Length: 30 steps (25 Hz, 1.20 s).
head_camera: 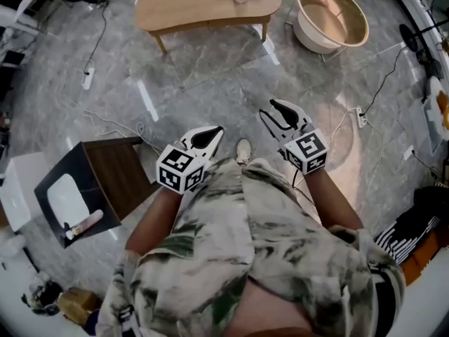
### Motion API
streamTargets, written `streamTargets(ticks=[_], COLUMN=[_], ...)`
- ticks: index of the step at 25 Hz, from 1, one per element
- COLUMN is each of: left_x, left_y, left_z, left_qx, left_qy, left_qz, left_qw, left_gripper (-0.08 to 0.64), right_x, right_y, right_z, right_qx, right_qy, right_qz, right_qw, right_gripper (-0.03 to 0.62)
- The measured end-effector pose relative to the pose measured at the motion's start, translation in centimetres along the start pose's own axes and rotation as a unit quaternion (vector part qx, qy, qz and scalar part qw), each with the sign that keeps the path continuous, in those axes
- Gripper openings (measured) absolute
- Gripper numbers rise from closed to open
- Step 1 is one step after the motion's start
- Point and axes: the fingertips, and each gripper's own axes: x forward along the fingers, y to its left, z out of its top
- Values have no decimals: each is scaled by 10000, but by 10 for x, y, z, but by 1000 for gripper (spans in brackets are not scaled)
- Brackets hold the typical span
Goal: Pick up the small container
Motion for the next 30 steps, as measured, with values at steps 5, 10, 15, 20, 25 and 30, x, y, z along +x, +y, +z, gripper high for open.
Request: streamTargets(ticks=[5,10,15,20,25,30], left_x=[36,53,75,92,104,101], left_y=[14,39,75,143,205,276], left_z=[29,46,80,118,158,181], left_qx=[-43,-56,-123,30,256,267], left_qy=[8,81,-33,-53,9,69], left_qz=[95,88,-193,-424,-745,-879], left_qw=[9999,9999,9997,9991,9969,9958], left_gripper=[22,23,21,21,21,21], right_x=[21,48,89,141,199,263], right_y=[-54,-85,-114,-139,-169,-191], right_z=[-3,-2,13,42,72,90], right_qx=[26,152,117,184,188,251], right_qy=[91,176,237,282,364,518], right_qz=[7,-85,-201,-544,-867,-1049], right_qw=[10000,9997,9994,9979,9954,9928], right_gripper=[189,193,193,187,179,173])
